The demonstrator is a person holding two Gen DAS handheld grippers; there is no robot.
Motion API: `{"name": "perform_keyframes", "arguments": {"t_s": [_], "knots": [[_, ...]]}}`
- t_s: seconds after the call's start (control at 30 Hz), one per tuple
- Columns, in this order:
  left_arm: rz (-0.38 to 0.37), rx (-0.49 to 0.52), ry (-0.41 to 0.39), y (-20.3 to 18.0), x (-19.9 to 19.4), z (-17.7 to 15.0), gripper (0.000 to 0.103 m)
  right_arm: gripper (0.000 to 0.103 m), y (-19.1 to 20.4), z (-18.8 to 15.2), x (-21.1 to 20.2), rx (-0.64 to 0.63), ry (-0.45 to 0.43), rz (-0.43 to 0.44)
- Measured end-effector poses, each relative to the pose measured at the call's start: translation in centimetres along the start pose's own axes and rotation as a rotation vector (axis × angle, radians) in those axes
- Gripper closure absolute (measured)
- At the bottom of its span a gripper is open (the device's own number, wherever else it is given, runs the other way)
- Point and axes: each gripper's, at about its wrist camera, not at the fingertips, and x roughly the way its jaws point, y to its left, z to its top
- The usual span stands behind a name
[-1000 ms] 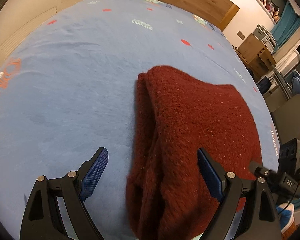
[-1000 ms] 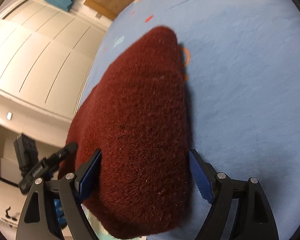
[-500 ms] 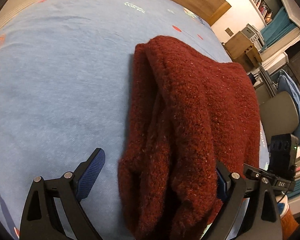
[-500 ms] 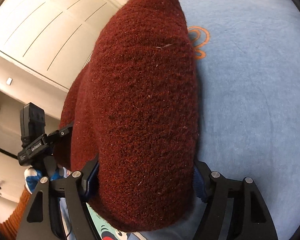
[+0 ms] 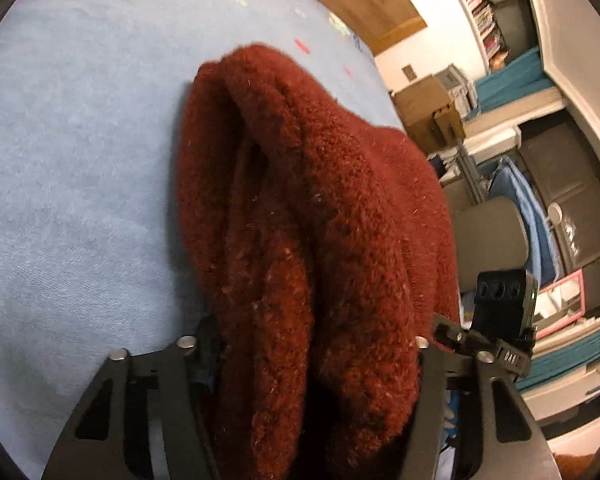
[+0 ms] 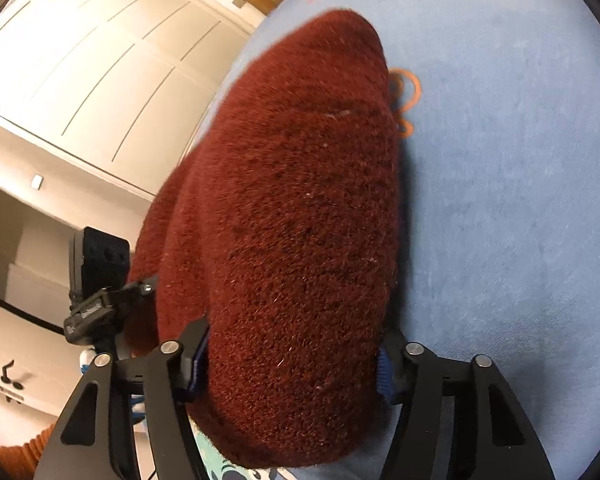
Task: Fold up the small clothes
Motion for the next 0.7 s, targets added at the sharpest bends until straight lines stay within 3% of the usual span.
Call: {"name": "perform_keyframes", "arguments": {"t_s": [0.2,0.37,0.53,0.6,0.7], "knots": [[-0.046,0.082,-0.027,-4.3,-0.9,0.5,0.057,0.042,0.4,1.1,-4.4,-0.034,-0.094,-0.005],[-0.064,0.148,-0.020,-8.0,1.3,0.1,0.057,0.042,-1.2,2.1,-8.9,-0.046,-0.140,-0.053],[0.025,0.143,0.064,-8.0,6.4,-0.2,0.056,0.039,-4.4,1.7,-9.5,-0.018,-0.122,-0.133],[0.090,0.151,0.092,-7.3,7.6,-0.9,0.050,0.037,-6.1,1.2,-9.3,-0.010,-0.089,-0.187],[0.098,0.140,0.082,-6.4,6.7,-1.3,0.039,0.032,-6.7,0.3,-9.1,-0.041,-0.090,-0.220]]}}
